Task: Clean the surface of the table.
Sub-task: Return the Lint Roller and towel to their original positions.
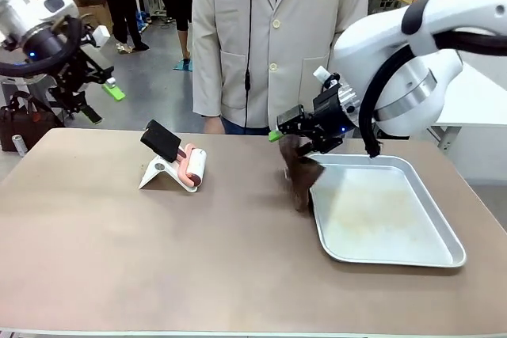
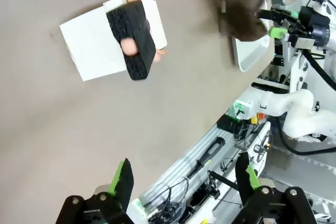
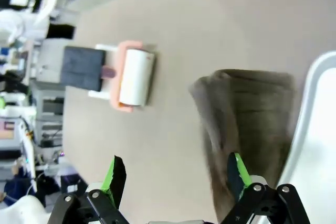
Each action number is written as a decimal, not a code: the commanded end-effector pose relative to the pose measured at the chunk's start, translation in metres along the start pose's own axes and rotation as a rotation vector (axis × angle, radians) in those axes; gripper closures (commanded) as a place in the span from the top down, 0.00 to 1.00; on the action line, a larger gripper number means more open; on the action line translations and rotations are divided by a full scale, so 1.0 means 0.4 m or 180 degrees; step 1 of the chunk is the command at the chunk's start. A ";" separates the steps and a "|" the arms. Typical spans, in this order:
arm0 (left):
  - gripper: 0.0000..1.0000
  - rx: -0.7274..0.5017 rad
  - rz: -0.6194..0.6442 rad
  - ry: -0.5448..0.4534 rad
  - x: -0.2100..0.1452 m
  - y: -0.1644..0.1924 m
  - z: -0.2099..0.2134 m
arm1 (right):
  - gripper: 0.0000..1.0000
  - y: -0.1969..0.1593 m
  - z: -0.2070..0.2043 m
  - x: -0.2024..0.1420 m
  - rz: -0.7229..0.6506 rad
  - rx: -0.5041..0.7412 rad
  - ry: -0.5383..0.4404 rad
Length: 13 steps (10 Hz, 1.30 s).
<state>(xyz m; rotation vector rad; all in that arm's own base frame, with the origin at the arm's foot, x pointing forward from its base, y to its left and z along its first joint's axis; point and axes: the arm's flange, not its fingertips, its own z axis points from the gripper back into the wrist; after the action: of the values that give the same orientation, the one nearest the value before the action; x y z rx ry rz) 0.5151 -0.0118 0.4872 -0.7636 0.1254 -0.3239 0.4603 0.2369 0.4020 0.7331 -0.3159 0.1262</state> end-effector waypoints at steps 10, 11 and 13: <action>1.00 -0.0858 -0.0493 -0.0486 -0.254 0.110 0.014 | 1.00 -0.081 0.124 -0.157 -0.0663 0.1356 0.1239; 1.00 -0.0952 -0.0555 -0.0768 -0.305 0.131 0.013 | 1.00 -0.099 0.169 -0.195 -0.0629 0.1613 0.1221; 1.00 -0.1338 -0.0879 -0.1253 -0.419 0.178 0.025 | 1.00 -0.160 0.283 -0.268 -0.0610 0.2139 0.1001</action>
<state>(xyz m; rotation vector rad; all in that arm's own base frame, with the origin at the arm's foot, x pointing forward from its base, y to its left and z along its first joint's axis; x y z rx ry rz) 0.3949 0.0945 0.4499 -1.1741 -0.1924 -0.3626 0.3630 0.1388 0.4031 1.2875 0.1814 0.1790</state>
